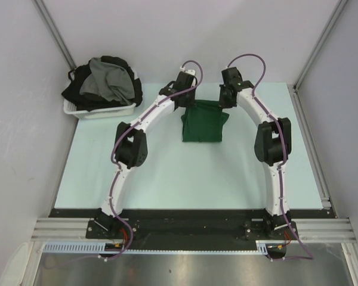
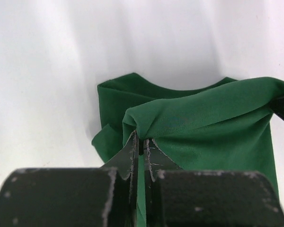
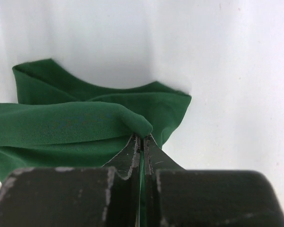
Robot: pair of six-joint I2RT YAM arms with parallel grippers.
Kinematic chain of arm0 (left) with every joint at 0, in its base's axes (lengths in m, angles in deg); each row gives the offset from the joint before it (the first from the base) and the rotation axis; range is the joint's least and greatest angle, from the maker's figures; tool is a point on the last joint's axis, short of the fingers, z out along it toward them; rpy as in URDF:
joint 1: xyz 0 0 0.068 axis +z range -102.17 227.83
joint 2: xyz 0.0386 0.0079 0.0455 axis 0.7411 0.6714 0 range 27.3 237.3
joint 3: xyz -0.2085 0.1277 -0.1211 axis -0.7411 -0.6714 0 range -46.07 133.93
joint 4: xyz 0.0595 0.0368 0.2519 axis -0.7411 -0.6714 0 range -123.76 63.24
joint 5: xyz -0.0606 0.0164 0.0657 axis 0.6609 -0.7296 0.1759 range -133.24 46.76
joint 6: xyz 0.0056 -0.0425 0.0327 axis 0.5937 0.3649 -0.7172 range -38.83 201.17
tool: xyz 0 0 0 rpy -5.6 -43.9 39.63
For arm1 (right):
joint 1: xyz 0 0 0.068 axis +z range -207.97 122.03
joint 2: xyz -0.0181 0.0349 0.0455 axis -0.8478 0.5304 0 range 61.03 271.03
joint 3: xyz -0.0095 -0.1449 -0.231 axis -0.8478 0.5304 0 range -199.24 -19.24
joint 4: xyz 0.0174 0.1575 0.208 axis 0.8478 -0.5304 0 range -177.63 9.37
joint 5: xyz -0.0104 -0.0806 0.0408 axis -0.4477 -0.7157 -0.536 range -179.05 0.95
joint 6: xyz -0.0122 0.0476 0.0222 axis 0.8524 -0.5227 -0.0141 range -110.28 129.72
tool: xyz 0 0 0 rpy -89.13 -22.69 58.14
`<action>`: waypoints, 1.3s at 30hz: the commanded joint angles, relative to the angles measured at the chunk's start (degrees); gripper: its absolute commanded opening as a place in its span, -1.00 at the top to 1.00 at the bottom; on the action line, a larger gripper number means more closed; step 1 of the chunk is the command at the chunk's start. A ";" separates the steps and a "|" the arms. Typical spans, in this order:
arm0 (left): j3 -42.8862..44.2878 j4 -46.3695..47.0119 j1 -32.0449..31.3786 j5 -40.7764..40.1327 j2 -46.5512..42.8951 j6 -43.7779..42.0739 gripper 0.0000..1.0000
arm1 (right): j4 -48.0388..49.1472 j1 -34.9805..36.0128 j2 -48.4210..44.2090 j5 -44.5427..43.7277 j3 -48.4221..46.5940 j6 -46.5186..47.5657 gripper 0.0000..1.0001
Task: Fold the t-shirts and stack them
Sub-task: Fold the long partially folded tshirt into a neat square
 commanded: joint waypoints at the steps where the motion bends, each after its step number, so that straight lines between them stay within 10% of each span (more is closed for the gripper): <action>1: 2.95 1.11 3.01 -3.89 1.38 0.55 1.00 | -1.50 -3.26 3.10 -6.90 -3.65 2.76 1.00; 30: 1.36 0.58 4.60 -2.04 3.40 1.25 0.88 | 5.44 -4.85 15.07 -3.30 -17.54 5.04 1.00; 39: -0.13 0.58 4.60 -4.15 2.09 0.55 0.33 | 7.46 -4.85 13.75 -6.02 -13.94 6.01 -0.99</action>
